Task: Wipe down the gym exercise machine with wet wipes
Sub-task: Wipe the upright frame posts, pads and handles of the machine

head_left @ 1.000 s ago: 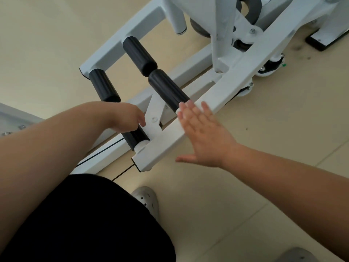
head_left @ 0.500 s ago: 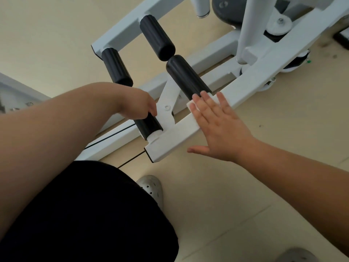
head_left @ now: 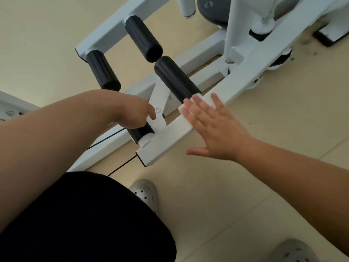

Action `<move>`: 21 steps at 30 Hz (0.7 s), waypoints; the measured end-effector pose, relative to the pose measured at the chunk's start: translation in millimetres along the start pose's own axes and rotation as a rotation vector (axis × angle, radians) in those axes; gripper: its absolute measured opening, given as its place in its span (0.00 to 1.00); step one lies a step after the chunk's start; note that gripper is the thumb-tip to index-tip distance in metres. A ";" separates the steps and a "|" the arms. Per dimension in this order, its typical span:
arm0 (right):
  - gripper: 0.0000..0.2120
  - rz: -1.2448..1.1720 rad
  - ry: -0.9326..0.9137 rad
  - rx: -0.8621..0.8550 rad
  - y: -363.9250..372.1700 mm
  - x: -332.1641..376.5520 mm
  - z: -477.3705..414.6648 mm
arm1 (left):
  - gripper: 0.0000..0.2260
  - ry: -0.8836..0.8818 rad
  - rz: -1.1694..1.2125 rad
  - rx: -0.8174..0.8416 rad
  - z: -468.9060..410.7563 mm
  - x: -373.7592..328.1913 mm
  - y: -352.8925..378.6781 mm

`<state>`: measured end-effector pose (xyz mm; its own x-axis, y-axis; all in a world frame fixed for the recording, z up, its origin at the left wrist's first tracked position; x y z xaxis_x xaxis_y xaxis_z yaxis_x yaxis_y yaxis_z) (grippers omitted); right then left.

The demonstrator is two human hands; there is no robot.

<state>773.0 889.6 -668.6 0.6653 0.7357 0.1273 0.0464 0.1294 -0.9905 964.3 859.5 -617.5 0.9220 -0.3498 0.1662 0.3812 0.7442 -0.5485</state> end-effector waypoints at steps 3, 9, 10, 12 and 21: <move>0.53 -0.004 0.225 -0.055 -13.9 -49.7 11.3 | 0.26 0.035 0.006 -0.029 -3.9 -12.0 -3.5; 0.53 -0.124 -0.030 0.000 8.6 21.8 8.8 | 0.27 0.037 0.002 -0.137 -12.0 -21.9 -28.4; 0.52 -0.107 -0.135 0.017 13.6 36.0 10.0 | 0.27 0.036 0.007 -0.154 -12.4 -25.3 -32.5; 0.50 -0.050 -0.193 0.005 12.4 28.2 8.1 | 0.27 0.045 0.022 -0.192 -13.5 -34.0 -40.4; 0.53 0.015 0.347 -0.164 -50.5 -158.8 26.1 | 0.22 0.096 0.053 -0.673 1.0 -93.8 -102.1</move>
<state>645.5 783.5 -637.4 0.8781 0.4643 0.1153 0.1344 -0.0083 -0.9909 839.0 816.9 -576.3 0.9163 -0.3946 0.0690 0.1821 0.2568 -0.9492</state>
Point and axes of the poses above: each hand's wrist, its own z-axis away from the middle knuckle, its own y-axis out of the palm, x = y × z, the point moved 7 cm from there along -z, towards the middle knuckle, and after that the axes turned 14 degrees about -z, right-handed, at the moved point
